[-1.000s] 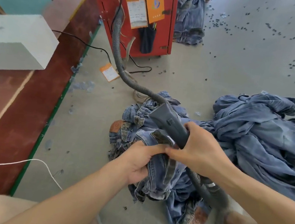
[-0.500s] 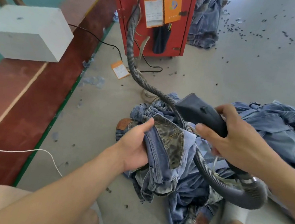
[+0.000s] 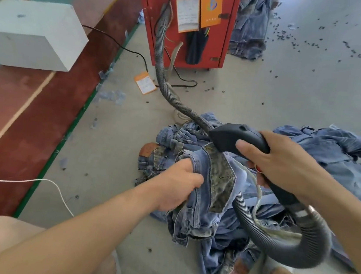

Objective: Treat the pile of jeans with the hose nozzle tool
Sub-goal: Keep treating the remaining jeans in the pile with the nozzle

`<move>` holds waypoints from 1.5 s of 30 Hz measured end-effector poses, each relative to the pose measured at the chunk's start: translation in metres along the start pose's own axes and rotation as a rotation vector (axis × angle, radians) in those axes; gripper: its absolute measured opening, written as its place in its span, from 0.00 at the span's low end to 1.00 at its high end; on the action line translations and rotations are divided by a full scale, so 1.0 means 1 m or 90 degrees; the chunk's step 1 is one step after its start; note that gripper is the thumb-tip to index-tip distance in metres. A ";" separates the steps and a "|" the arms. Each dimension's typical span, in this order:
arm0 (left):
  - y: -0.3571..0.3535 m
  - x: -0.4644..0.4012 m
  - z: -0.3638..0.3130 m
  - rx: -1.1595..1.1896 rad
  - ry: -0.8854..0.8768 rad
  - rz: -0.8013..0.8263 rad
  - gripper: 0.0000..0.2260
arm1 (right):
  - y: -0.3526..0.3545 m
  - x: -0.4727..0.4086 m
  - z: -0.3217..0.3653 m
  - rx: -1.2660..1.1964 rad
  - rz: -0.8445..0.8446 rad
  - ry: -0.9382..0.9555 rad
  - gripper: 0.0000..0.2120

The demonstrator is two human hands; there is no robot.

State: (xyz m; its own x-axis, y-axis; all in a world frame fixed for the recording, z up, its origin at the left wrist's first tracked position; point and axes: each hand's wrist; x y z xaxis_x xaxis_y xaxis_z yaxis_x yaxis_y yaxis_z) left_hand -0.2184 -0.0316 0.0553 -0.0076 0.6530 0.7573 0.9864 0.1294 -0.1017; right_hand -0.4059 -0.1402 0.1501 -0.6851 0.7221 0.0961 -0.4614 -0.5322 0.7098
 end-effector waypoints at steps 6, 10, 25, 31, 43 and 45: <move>0.005 0.001 -0.002 -0.261 -0.021 -0.114 0.08 | 0.004 0.013 0.009 0.036 0.132 0.043 0.14; 0.000 0.005 0.002 -0.308 -0.055 -0.064 0.17 | -0.005 -0.005 0.006 -0.066 0.026 -0.033 0.14; 0.017 0.004 -0.006 -0.046 0.076 0.114 0.03 | -0.006 -0.007 0.003 -0.054 -0.049 -0.013 0.13; 0.042 -0.001 -0.024 0.263 0.073 0.232 0.24 | 0.006 0.018 -0.003 0.045 0.095 0.063 0.13; 0.036 -0.015 -0.031 0.383 0.022 0.221 0.28 | 0.004 0.006 -0.009 -0.072 0.027 0.015 0.10; 0.038 -0.016 -0.032 0.412 0.016 0.220 0.28 | 0.010 0.013 -0.009 -0.084 0.109 0.024 0.07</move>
State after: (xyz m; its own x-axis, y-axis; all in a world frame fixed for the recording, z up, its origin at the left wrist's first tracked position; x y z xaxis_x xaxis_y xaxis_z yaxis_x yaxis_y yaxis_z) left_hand -0.1750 -0.0613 0.0601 0.2981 0.7201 0.6265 0.6369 0.3388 -0.6925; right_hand -0.4248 -0.1402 0.1525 -0.7790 0.6005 0.1801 -0.4044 -0.7009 0.5876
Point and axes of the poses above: each hand's wrist, its own x-axis away from the middle knuckle, its own y-axis out of the back of the hand, z = x × y, and after that the axes turned 15 degrees about y, right-handed
